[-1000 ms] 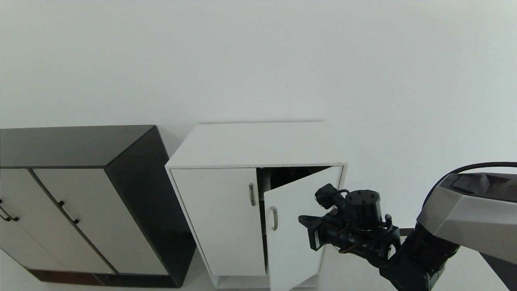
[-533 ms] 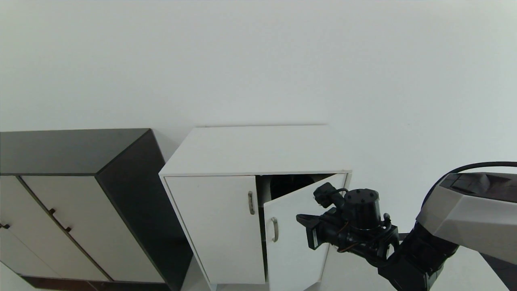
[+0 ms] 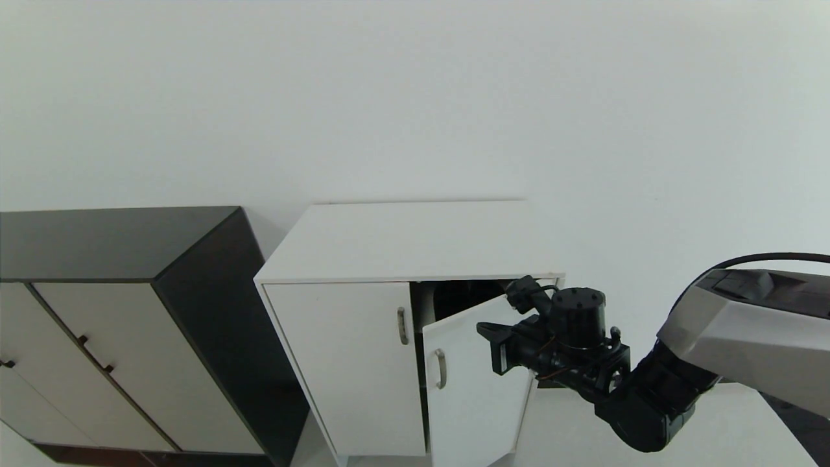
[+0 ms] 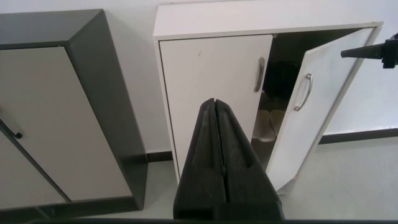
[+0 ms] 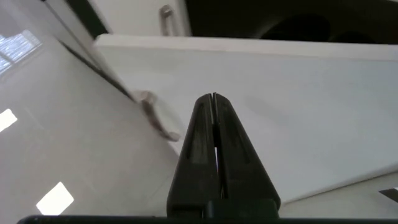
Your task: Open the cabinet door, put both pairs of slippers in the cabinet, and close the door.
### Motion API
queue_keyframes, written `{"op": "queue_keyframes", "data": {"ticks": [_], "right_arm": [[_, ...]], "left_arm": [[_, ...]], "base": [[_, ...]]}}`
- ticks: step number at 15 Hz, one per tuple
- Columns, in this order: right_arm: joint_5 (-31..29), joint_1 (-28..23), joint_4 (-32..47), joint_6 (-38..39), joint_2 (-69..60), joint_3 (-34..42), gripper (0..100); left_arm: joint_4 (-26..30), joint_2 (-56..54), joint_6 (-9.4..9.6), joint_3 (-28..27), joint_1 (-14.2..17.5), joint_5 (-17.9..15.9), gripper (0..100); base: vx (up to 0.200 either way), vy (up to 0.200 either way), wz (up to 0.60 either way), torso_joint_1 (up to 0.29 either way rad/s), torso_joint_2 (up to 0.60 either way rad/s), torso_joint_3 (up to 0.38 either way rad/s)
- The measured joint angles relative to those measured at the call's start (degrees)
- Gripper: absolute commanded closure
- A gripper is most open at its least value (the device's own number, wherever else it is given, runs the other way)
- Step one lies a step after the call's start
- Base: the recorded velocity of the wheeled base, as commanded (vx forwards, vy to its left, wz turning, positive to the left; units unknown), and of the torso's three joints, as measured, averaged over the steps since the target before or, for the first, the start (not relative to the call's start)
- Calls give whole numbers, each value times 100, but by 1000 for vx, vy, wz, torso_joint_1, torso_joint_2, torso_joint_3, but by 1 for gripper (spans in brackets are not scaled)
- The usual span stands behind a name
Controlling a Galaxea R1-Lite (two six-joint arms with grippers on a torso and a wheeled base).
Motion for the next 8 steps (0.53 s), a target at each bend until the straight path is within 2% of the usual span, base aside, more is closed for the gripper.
{"op": "queue_keyframes", "data": {"ticks": [8], "right_arm": [[0, -17, 460, -2, 284, -722, 100]], "left_arm": [[2, 0, -2, 0, 2, 0, 100]], "base": [[0, 0, 0, 0, 0, 0]]}}
